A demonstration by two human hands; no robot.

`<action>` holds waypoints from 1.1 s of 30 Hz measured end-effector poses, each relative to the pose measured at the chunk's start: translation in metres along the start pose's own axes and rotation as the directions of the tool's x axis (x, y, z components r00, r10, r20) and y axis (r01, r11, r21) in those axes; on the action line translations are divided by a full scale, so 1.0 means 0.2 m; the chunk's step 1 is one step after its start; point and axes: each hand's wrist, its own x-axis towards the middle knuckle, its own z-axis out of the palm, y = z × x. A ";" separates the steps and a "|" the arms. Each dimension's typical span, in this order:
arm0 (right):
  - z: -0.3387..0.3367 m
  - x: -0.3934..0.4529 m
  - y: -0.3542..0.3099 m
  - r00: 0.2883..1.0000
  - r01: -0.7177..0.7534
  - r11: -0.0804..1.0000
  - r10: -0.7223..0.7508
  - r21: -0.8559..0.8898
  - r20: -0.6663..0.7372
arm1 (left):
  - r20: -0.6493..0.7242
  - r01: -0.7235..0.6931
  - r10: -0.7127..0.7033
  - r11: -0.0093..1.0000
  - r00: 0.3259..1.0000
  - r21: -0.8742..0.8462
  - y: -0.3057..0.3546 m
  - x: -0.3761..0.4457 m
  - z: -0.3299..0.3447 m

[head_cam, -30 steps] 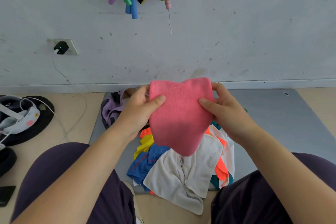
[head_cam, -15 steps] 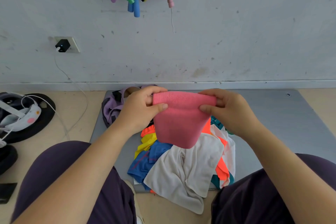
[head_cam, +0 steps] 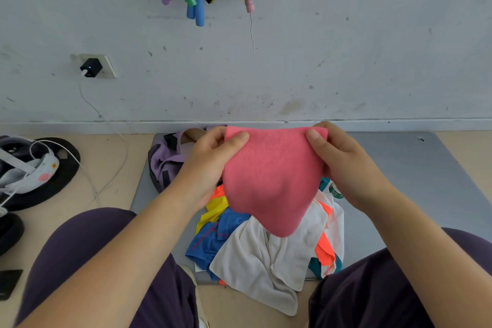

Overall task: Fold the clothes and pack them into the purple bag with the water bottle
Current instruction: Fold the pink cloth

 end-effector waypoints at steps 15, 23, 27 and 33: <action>0.02 0.00 0.03 0.959 -0.190 0.981 0.177 0.039 0.223 | 0.062 0.161 -0.157 0.985 0.986 -0.059 -0.01 0.02 -0.03; 0.02 0.02 0.04 0.991 -0.094 0.992 0.085 0.089 0.100 | -0.080 0.043 -0.028 0.982 0.996 0.184 -0.04 0.04 -0.06; 0.02 0.02 0.04 0.989 -0.075 0.972 0.101 -0.223 0.106 | 0.032 -0.131 0.135 0.836 0.990 0.533 -0.05 0.04 -0.07; -0.02 0.03 0.02 0.992 0.020 0.949 0.020 -0.316 0.124 | 0.035 -0.176 0.193 0.784 0.981 0.595 -0.03 0.07 -0.13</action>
